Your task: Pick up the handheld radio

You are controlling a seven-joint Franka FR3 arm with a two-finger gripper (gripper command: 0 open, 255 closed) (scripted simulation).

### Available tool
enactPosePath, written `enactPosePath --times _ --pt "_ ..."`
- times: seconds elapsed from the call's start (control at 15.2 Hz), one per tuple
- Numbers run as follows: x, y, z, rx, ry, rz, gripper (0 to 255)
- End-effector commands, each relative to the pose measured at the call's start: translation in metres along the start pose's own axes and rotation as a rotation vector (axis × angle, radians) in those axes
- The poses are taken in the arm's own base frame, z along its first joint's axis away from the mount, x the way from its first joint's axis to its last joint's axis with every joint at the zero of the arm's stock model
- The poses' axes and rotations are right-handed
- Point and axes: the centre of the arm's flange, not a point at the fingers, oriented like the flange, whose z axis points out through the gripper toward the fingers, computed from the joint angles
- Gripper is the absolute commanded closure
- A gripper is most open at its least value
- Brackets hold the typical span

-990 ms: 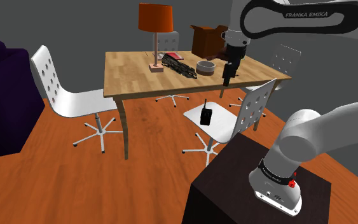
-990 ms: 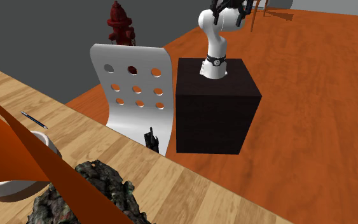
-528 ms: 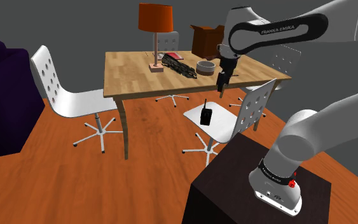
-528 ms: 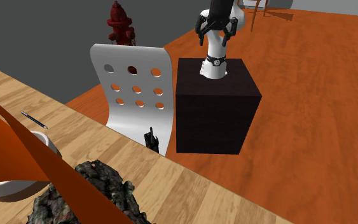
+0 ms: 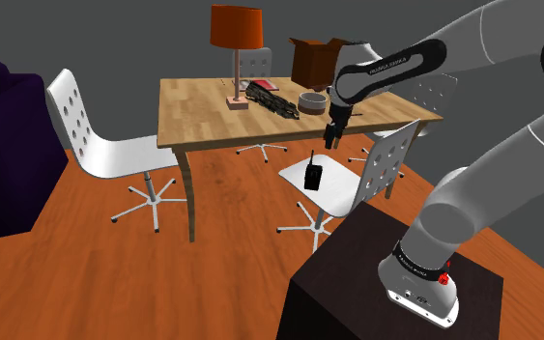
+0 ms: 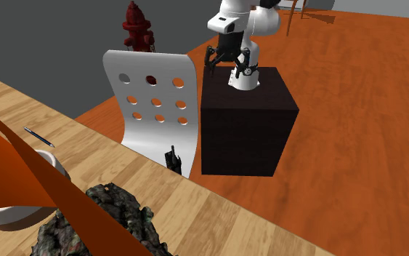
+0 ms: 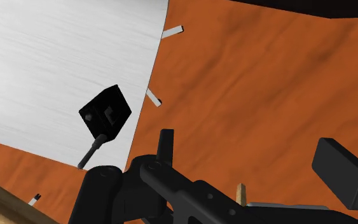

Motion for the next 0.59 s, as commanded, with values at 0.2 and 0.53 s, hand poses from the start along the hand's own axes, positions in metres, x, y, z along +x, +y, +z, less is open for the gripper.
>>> enactPosePath --times 0.2,0.53 --pt "0.022 0.037 0.051 0.006 0.012 0.022 0" --pt "0.043 0.074 0.102 0.014 0.021 0.044 0"
